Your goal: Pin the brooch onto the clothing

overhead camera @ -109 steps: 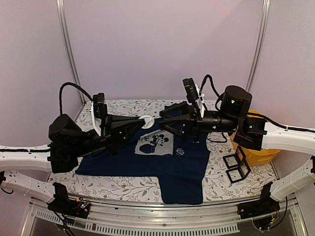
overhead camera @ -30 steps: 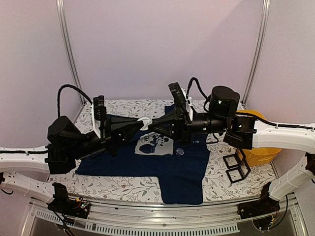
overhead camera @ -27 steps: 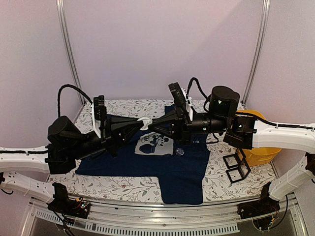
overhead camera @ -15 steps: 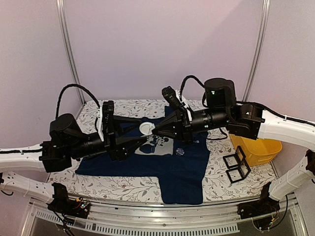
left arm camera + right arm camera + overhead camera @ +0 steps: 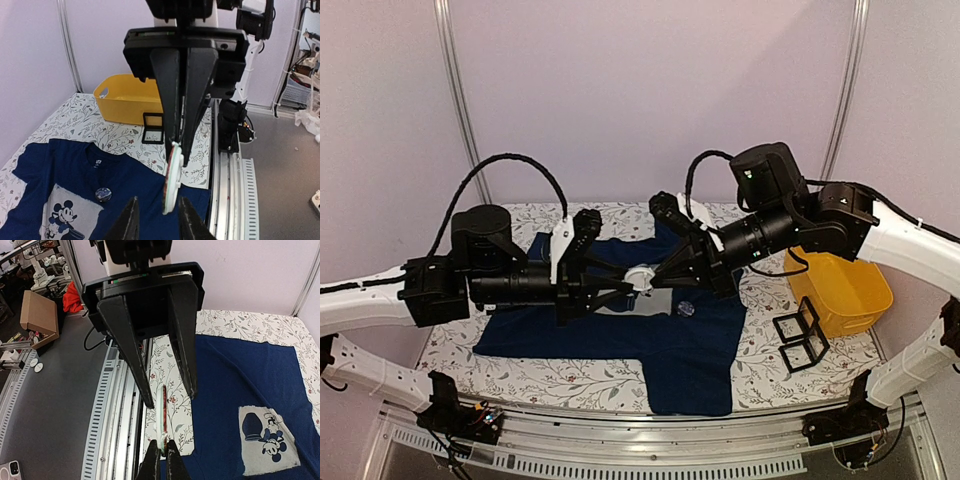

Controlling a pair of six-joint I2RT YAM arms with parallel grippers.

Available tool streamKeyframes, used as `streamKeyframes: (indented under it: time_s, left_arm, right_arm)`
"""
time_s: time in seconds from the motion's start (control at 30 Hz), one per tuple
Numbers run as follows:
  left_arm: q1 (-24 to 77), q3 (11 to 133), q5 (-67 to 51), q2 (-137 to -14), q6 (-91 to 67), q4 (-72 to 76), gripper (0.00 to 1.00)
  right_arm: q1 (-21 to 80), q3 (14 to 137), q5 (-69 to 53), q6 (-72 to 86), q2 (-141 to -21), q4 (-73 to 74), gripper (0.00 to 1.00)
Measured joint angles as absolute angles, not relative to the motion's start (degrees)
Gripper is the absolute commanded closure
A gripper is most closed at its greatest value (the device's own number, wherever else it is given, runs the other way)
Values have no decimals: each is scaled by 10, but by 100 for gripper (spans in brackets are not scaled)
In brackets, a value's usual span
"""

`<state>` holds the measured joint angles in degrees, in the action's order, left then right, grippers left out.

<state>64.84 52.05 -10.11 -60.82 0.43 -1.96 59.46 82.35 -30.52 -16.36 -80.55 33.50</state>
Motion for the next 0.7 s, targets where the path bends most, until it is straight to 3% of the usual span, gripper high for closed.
streamKeyframes:
  time_s: [0.17,0.43,0.5,0.53,0.6,0.7]
  left_arm:
    - [648,521,-129,-624,7,-28,95]
    - [648,514,-149,-618,0,-20,100]
    - [648,514,-152,-616,0,-18,100]
    - [648,511,-152,-615,0,-14,100]
    - [648,502,-152,-610,0,6,100]
    - [648,483,-152,-591,0,41,100]
  right_arm:
    - [596,826,-305,-168,-810,344,100]
    - [597,826,-310,-175,-811,346,97]
    - [597,826,-313,-175,-811,345,64]
    - [597,825,-313,-173,-811,343,55]
    - [597,819,-307,-169,-809,325,46]
    - [597,772,-299,-152,-792,269,43]
